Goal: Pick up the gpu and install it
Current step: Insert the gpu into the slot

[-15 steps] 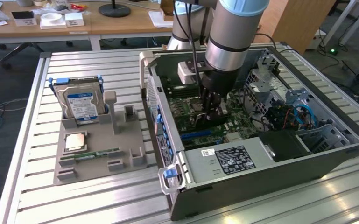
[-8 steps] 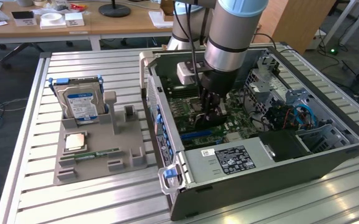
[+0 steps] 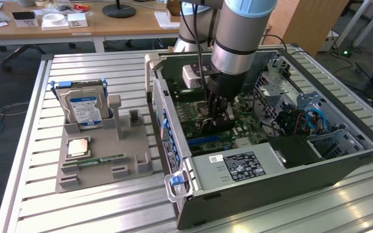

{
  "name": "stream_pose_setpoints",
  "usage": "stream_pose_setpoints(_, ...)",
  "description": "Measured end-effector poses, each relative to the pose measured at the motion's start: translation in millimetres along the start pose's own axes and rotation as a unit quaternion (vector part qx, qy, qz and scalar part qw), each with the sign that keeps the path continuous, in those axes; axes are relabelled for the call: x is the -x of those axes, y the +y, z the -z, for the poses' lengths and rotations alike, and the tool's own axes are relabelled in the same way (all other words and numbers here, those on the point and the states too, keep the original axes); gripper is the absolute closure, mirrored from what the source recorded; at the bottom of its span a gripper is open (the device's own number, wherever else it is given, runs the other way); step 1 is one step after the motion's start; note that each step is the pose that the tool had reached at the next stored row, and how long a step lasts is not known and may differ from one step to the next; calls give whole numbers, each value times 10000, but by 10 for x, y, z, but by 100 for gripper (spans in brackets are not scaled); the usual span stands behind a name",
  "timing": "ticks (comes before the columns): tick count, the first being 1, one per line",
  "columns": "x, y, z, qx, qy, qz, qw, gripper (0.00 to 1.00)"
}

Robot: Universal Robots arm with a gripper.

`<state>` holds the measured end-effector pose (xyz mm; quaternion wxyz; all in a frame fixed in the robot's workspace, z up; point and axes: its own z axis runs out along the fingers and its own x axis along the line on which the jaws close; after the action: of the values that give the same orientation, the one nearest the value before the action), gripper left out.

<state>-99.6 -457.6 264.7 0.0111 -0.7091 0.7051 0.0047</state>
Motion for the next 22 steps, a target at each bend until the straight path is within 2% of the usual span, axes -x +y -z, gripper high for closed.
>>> stream_pose_setpoints(22,-1,12,-81,0,-1,-1,10000,74)
